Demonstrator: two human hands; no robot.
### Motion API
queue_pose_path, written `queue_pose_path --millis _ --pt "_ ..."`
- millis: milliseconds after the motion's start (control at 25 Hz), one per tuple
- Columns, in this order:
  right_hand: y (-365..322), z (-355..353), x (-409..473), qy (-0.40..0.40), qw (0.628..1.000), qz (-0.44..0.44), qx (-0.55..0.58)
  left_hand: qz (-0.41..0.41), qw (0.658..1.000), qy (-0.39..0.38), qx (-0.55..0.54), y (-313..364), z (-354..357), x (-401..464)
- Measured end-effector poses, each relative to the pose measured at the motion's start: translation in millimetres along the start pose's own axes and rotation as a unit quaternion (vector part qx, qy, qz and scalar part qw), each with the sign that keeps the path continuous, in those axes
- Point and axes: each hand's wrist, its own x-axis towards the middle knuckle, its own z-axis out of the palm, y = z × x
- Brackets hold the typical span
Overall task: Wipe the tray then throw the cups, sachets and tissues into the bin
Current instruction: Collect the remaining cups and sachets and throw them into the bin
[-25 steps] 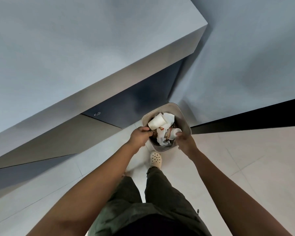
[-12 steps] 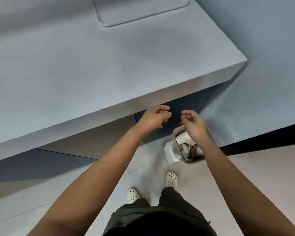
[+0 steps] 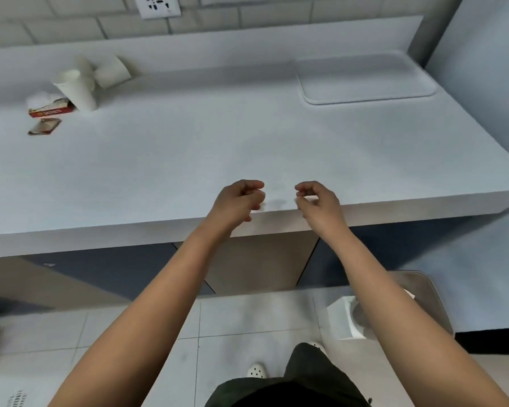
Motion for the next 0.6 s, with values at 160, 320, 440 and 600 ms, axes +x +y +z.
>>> queue_pose_path --millis 160,320,440,600 --pt "-23.1 34.5 24.0 -0.034 0.999 -0.009 -0.016 -0.008 0.998 0.046 -0.030 -5.9 -46.5 10.1" --pt "-39.5 64.7 67.3 -0.061 0.997 -0.028 -0.027 -0.017 0.996 0.081 -0.044 -7.7 -80.0 41.3" --pt "-47.9 90.0 114.7 -0.085 0.995 -0.034 -0.035 -0.023 0.992 0.112 -0.054 -2.6 -105.4 81.7" --pt "-62.3 119.0 172.0 -0.110 0.992 -0.045 -0.046 -0.029 0.983 0.169 -0.063 5.9 -136.3 127.3"
